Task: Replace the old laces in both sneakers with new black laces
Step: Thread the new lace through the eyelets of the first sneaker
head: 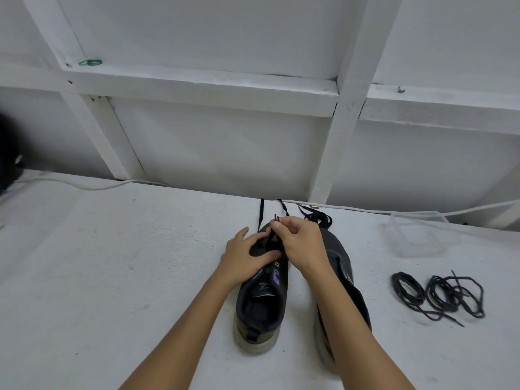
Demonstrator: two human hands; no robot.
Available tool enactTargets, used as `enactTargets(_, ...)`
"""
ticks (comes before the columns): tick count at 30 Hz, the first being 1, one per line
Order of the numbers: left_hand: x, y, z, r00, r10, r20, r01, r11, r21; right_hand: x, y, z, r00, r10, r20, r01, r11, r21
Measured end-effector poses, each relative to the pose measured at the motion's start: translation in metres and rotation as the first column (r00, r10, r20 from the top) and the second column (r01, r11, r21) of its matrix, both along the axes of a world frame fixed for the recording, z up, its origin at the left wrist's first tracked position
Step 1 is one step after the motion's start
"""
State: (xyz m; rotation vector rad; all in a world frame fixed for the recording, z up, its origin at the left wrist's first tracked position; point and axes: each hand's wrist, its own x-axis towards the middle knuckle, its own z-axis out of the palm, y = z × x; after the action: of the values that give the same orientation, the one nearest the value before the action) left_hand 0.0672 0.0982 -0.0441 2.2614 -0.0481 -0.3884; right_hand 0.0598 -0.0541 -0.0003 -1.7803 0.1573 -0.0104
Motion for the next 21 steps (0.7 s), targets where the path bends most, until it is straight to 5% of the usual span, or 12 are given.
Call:
enactTargets(6,0.003,-0.008,0.006,0.993,-0.068,0.097,0.061,0.995,0.077,-0.002,0.001,0.006,0.999,-0.038,0.039,0.036,0.998,0.053)
enactTargets(12,-0.004,-0.017,-0.001,0.988,0.155,0.012,-0.153,0.984,-0.085,0.002,0.001,0.006,0.999,-0.037,-0.012,0.038,0.996,0.083)
enactTargets(21,-0.012,-0.015,-0.001,0.998,0.054,-0.037,-0.062,0.964,-0.259,0.000,-0.001,0.015,0.998,-0.009,-0.060,0.015,0.994,0.104)
